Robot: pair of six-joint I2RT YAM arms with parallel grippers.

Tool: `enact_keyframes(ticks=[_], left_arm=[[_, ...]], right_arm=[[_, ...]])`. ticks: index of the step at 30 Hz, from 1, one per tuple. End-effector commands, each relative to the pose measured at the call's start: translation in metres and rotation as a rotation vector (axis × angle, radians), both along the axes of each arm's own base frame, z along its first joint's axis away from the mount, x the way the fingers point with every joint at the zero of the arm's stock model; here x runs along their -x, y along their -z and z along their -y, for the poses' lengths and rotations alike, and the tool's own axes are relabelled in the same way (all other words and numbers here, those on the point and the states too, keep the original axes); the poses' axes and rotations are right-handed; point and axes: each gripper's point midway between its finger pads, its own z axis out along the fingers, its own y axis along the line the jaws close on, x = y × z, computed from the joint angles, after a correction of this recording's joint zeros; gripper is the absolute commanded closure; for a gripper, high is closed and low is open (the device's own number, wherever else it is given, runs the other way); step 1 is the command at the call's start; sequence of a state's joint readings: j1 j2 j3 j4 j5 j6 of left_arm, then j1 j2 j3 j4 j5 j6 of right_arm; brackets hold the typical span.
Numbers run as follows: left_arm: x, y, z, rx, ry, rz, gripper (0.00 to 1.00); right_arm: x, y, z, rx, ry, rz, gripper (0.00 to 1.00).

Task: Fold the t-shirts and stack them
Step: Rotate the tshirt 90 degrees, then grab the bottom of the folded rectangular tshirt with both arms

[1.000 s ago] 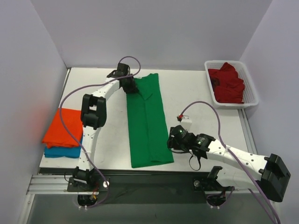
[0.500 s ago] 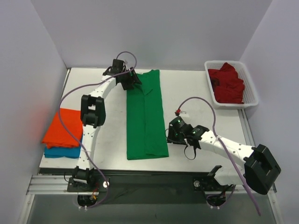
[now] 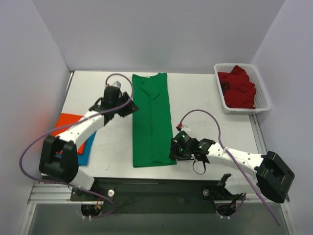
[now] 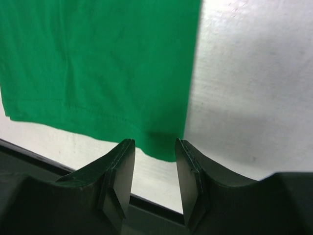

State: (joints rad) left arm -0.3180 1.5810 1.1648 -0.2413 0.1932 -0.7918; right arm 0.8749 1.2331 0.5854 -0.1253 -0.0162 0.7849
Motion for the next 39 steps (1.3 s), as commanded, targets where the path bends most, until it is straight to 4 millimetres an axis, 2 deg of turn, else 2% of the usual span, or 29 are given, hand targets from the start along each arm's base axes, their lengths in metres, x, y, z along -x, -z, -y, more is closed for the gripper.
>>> enact_keyframes(ticks=[1, 2, 3, 4, 5, 8, 11, 14, 17, 27, 34, 39], left_arm=[[0.059, 0.055, -0.012, -0.141, -0.101, -0.069, 0.53], [0.079, 0.055, -0.017, -0.158, -0.104, -0.065, 0.53], [0.096, 0.064, -0.019, -0.197, -0.098, -0.073, 0.53], [0.123, 0.091, -0.031, -0.242, -0.108, -0.137, 0.53], [0.137, 0.09, -0.039, -0.247, -0.121, -0.135, 0.53], [0.17, 0.104, -0.055, -0.237, -0.147, -0.149, 0.53], [0.195, 0.115, -0.061, -0.223, -0.148, -0.155, 0.53], [0.208, 0.12, -0.059, -0.199, -0.136, -0.168, 0.53], [0.212, 0.127, -0.059, -0.216, -0.121, -0.181, 0.52], [0.228, 0.137, -0.017, -0.146, 0.097, -0.17, 0.52], [0.234, 0.14, -0.012, -0.173, 0.145, -0.183, 0.52], [0.238, 0.145, -0.016, -0.234, 0.153, -0.205, 0.54]], right_arm=[[0.004, -0.003, 0.006, 0.039, 0.021, 0.03, 0.61], [0.009, -0.004, 0.001, 0.043, 0.001, 0.036, 0.61], [0.011, -0.001, 0.003, 0.062, -0.003, 0.032, 0.61], [0.008, -0.002, 0.003, 0.078, 0.006, 0.048, 0.61], [0.011, 0.0, 0.004, 0.097, 0.0, 0.048, 0.62], [0.007, 0.002, 0.012, 0.156, 0.024, 0.074, 0.62], [0.005, 0.003, 0.012, 0.178, 0.031, 0.082, 0.62], [0.004, 0.002, 0.005, 0.19, 0.02, 0.092, 0.62], [0.003, 0.001, -0.001, 0.195, 0.015, 0.099, 0.62], [0.006, 0.015, 0.003, 0.241, 0.031, 0.082, 0.63], [0.011, 0.02, 0.002, 0.242, 0.024, 0.067, 0.63], [0.012, 0.024, 0.004, 0.246, 0.028, 0.065, 0.71]])
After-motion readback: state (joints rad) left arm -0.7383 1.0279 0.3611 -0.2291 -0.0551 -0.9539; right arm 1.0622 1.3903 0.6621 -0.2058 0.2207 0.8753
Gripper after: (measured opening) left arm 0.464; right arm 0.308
